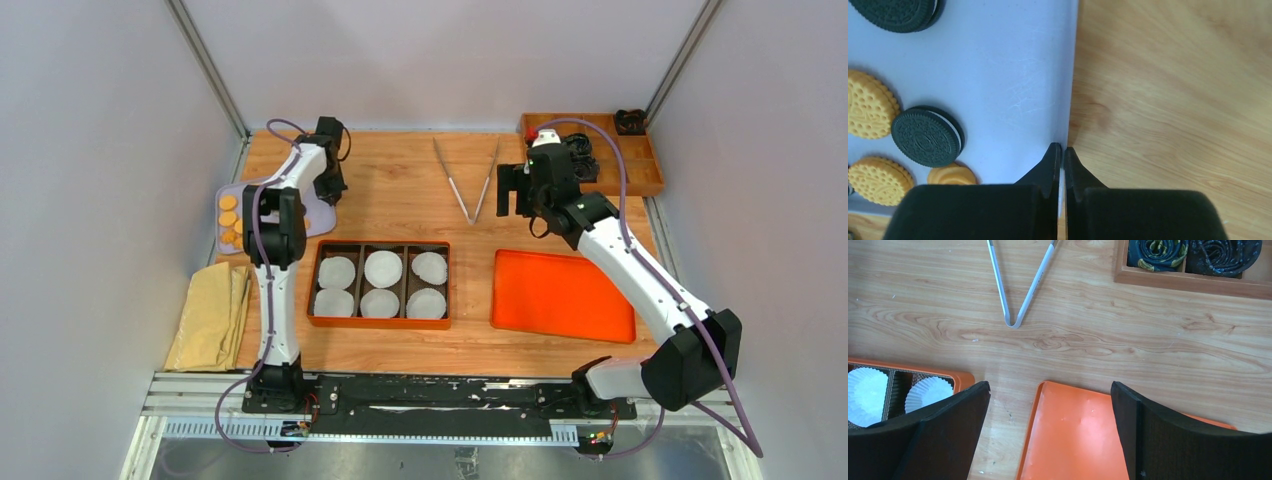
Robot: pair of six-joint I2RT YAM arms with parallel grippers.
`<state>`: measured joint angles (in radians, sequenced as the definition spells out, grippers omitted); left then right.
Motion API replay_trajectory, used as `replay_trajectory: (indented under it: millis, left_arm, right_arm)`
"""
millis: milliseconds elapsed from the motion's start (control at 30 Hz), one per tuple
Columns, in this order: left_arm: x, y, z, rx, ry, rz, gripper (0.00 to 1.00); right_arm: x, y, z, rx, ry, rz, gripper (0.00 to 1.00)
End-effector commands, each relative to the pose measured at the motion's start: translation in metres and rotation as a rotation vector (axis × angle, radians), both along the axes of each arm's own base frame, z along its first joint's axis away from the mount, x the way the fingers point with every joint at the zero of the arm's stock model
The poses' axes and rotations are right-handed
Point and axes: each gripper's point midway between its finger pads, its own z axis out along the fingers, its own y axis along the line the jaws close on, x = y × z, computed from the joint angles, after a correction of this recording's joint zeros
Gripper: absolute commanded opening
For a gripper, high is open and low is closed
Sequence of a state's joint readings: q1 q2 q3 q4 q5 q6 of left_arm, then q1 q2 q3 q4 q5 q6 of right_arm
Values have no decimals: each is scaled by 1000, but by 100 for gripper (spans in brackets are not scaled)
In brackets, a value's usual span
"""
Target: Pack the cookies
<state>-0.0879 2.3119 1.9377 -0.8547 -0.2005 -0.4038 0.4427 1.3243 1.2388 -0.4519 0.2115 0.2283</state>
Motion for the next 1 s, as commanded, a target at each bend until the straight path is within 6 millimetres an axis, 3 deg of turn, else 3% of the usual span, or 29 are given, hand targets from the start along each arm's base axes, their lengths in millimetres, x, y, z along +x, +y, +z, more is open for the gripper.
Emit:
replay_trajectory:
  millis: [0, 467, 733, 967]
  left_arm:
    - [6, -71, -6, -130, 2, -142, 0]
    - [16, -200, 11, -241, -77, -394, 0]
    - [36, -227, 25, -302, -148, -419, 0]
    - [46, -268, 36, -499, -218, -452, 0]
  right_arm:
    - [0, -6, -1, 13, -6, -32, 96]
    - [-7, -15, -21, -23, 29, -53, 96]
    - [-16, -21, -38, -48, 65, -64, 97]
    - [-18, -23, -48, -50, 86, -82, 97]
